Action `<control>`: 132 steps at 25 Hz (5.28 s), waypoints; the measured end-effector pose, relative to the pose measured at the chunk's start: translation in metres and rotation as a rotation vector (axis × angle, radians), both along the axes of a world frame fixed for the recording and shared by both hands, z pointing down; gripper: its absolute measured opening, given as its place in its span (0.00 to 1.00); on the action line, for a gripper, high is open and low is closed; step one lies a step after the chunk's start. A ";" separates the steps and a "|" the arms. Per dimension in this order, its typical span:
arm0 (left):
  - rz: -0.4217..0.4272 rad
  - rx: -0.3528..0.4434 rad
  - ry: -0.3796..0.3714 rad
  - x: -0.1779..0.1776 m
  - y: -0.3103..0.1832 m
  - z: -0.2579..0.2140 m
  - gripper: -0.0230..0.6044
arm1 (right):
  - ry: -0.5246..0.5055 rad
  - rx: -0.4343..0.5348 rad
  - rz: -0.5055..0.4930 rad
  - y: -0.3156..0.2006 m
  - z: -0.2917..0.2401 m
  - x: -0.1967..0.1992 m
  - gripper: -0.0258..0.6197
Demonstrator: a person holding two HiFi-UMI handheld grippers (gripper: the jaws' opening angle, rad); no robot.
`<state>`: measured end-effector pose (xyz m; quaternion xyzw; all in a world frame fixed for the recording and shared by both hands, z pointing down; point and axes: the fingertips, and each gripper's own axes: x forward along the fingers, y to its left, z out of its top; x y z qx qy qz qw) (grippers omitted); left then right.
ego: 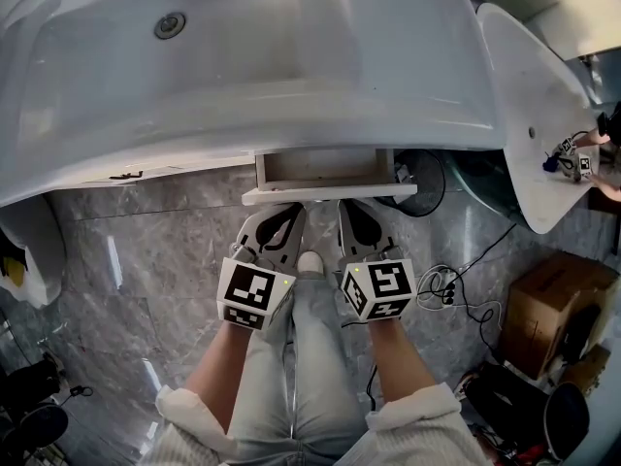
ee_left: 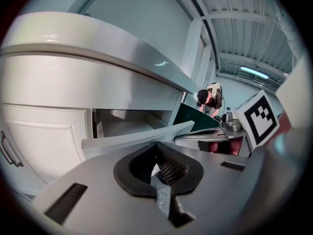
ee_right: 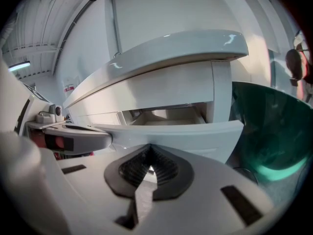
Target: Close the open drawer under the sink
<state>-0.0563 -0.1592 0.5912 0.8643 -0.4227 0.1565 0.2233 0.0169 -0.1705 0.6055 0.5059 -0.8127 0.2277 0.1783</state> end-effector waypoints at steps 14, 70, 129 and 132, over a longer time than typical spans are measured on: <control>0.021 0.028 -0.003 -0.001 -0.025 -0.003 0.06 | 0.030 0.035 0.009 -0.024 -0.001 -0.004 0.05; -0.008 0.158 -0.028 0.002 -0.030 -0.082 0.06 | 0.034 0.102 -0.059 -0.029 -0.062 -0.011 0.05; -0.043 0.422 0.207 0.026 0.070 -0.425 0.06 | -0.174 0.388 -0.369 0.062 -0.419 -0.024 0.05; -0.037 0.418 0.196 0.025 0.069 -0.423 0.06 | -0.172 0.386 -0.367 0.061 -0.420 -0.024 0.05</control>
